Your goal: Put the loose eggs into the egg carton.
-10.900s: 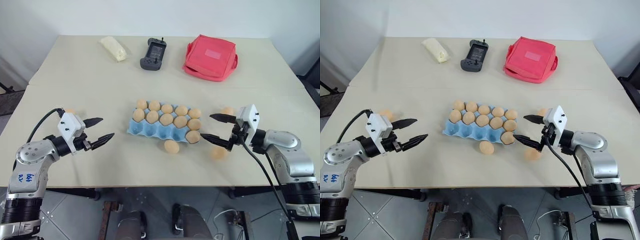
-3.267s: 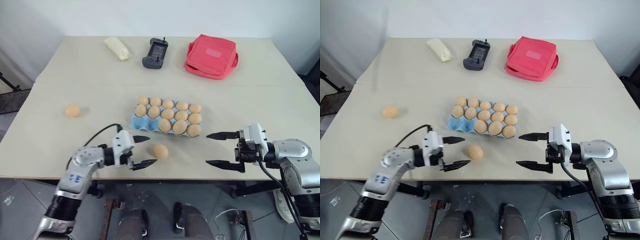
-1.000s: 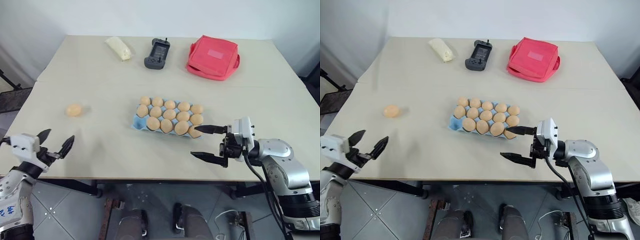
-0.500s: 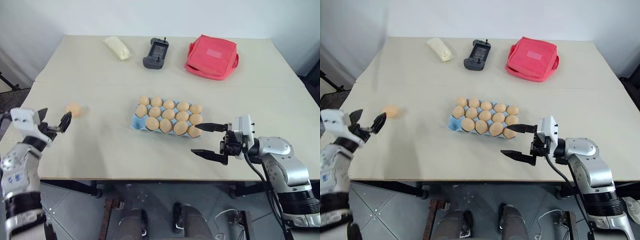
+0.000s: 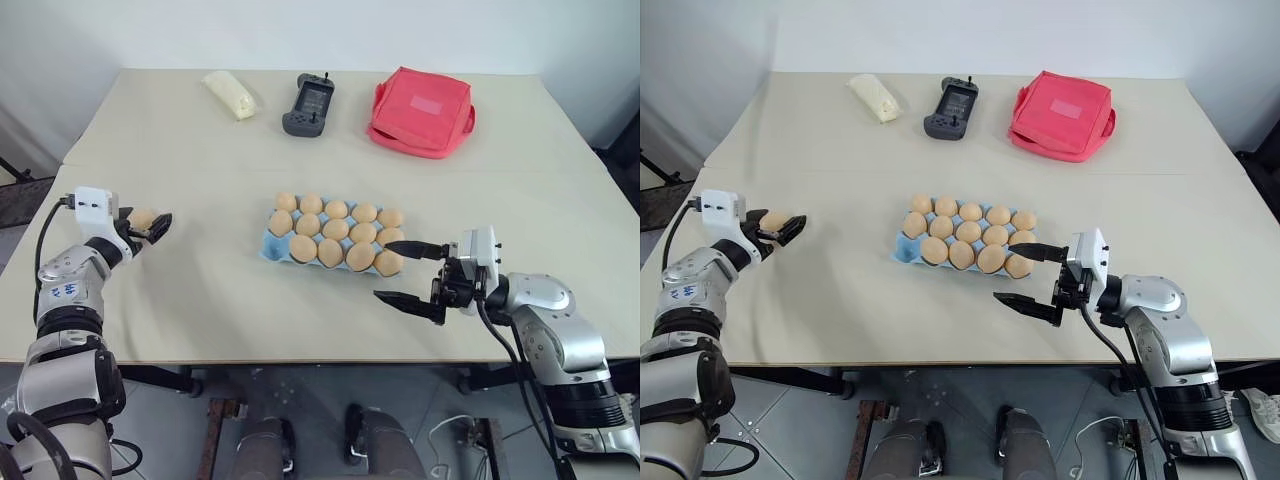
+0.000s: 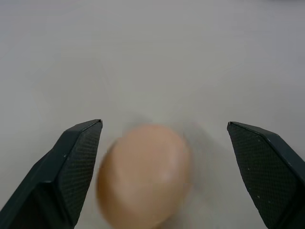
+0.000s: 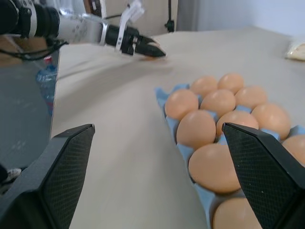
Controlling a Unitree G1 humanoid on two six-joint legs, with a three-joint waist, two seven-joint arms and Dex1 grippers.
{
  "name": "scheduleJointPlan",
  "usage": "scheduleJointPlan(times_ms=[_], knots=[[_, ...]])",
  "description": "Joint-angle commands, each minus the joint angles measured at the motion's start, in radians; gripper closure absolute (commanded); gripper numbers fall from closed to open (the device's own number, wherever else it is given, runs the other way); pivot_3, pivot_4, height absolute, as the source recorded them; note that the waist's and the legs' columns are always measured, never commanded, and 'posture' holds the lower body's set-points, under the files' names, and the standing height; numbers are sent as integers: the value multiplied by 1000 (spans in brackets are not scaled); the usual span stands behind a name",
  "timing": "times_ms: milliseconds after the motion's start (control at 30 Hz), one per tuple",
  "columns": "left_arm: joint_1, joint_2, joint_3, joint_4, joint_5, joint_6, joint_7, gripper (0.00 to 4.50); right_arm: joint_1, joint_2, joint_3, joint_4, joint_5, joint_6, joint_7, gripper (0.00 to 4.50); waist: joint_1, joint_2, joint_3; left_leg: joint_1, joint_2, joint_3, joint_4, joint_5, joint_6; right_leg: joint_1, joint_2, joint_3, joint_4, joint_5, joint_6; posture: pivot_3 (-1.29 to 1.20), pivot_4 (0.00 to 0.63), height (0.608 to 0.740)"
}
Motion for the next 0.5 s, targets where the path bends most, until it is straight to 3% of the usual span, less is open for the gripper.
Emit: scheduleJointPlan(times_ms=[33, 100, 267, 500], knots=[[-29, -7, -5, 37, 15, -17, 20, 25, -6, 5, -16, -50, 17, -7, -15, 0, 0, 0, 0, 0, 0, 0, 0, 0, 0, 0, 0, 0, 0, 0, 0, 0, 150, 740], [-30, -19, -1, 42, 13, -26, 22, 205, -2, 10, -15, -55, 17, -6, -24, 0, 1, 0, 0, 0, 0, 0, 1, 0, 0, 0, 0, 0, 0, 0, 0, 0, 150, 740], [-11, -30, -5, -3, 7, -81, -37, 1521, 4, 11, -15, -57, 14, -8, -31, 0, 0, 0, 0, 0, 0, 0, 1, 0, 0, 0, -1, 0, 1, 0, 0, 0, 150, 740], [87, -49, 0, -229, -60, -130, -219, 1521, 18, 9, -16, -52, 11, -11, -33, 0, -2, 0, 0, 0, 1, 1, 1, 0, -1, -1, 0, 1, 1, 0, 0, 0, 150, 740]])
